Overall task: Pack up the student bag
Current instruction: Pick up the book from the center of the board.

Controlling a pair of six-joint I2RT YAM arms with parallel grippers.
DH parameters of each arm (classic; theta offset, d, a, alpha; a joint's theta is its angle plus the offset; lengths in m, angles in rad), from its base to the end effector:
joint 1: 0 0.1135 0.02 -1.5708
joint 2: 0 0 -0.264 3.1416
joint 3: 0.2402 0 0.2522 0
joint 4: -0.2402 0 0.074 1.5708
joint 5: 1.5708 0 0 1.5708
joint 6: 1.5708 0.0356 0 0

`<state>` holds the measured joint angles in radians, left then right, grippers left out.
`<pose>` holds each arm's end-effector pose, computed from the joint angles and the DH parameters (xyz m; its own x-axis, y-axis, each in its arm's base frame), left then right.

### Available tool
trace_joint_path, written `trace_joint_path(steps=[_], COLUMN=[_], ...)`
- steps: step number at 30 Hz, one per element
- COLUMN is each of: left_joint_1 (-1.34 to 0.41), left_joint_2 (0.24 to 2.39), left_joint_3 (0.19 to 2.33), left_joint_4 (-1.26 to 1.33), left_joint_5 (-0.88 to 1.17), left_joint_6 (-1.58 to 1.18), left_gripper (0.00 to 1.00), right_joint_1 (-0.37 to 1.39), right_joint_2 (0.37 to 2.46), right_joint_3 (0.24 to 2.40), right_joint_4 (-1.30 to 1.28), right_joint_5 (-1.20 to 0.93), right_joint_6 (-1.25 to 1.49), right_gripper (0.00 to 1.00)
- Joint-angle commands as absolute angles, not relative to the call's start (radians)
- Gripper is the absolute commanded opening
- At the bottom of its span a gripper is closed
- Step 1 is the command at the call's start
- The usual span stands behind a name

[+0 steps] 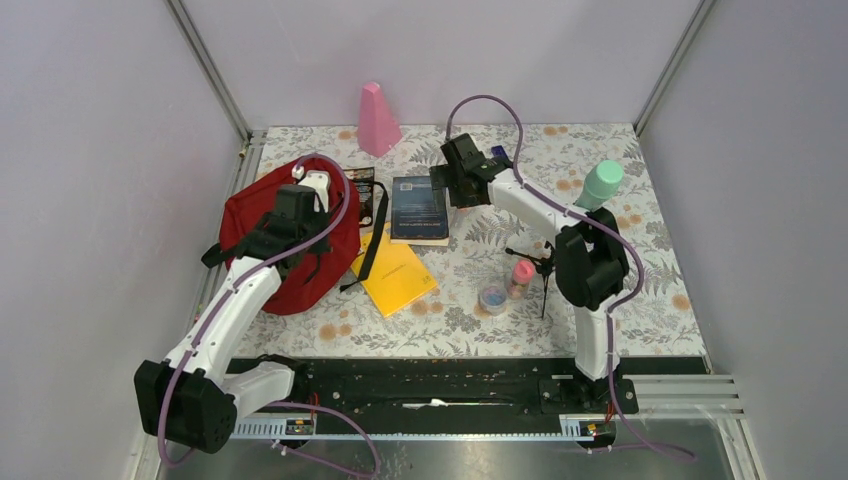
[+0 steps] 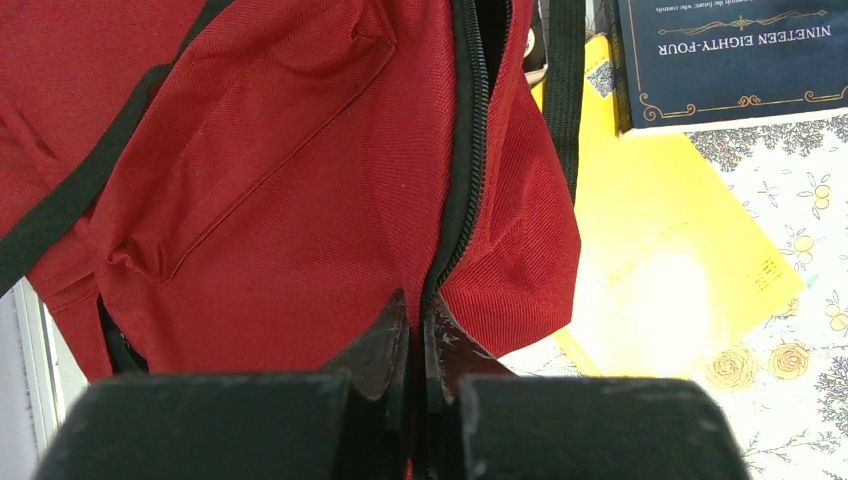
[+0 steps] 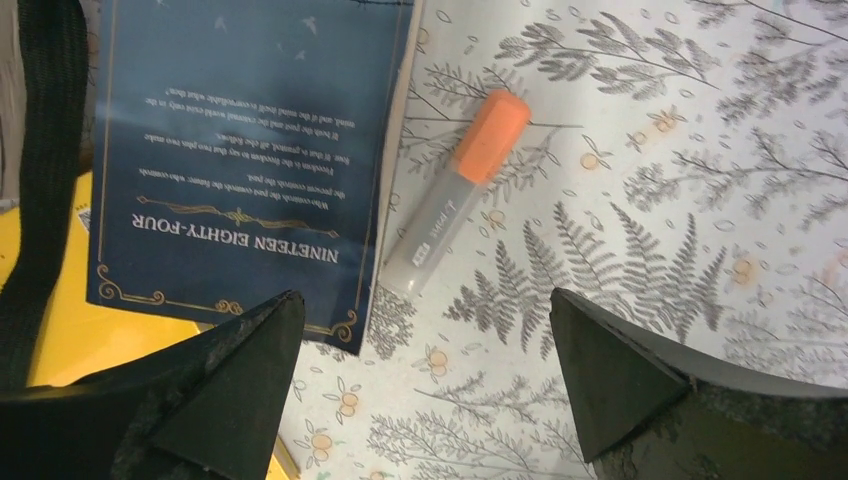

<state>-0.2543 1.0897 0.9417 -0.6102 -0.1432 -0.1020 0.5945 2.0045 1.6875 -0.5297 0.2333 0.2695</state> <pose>0.2222 -0.0525 0.2956 -0.6772 0.0719 -0.7323 0.0802 0.9965 0.0237 0.3810 0.2477 0.2523 -0.7095 -0.1670 -0.6847 -0.2377 0.9713 0.0094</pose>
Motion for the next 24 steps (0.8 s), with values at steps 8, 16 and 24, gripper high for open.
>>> trace_joint_path(steps=[8,16,24], left_joint_1=[-0.250,-0.251,-0.251], left_joint_2=[1.080,1.074,1.074], left_joint_3=[0.953,0.951,0.951], left_joint_4=[-0.534,-0.535,-0.534], left_joint_5=[-0.107,-0.102,-0.093], left_joint_6=[-0.106,-0.106,-0.108], left_gripper=[0.00,0.00,0.00], right_joint_1=[0.559,0.551,0.551], right_joint_2=[2.191,2.284,2.297], right_joint_3=[1.895,1.947,1.884], right_joint_4=[-0.507,-0.506,-0.468], right_joint_5=[0.018,-0.037,-0.072], right_joint_6=[0.317,0.383,0.444], right_gripper=[0.91,0.83,0.78])
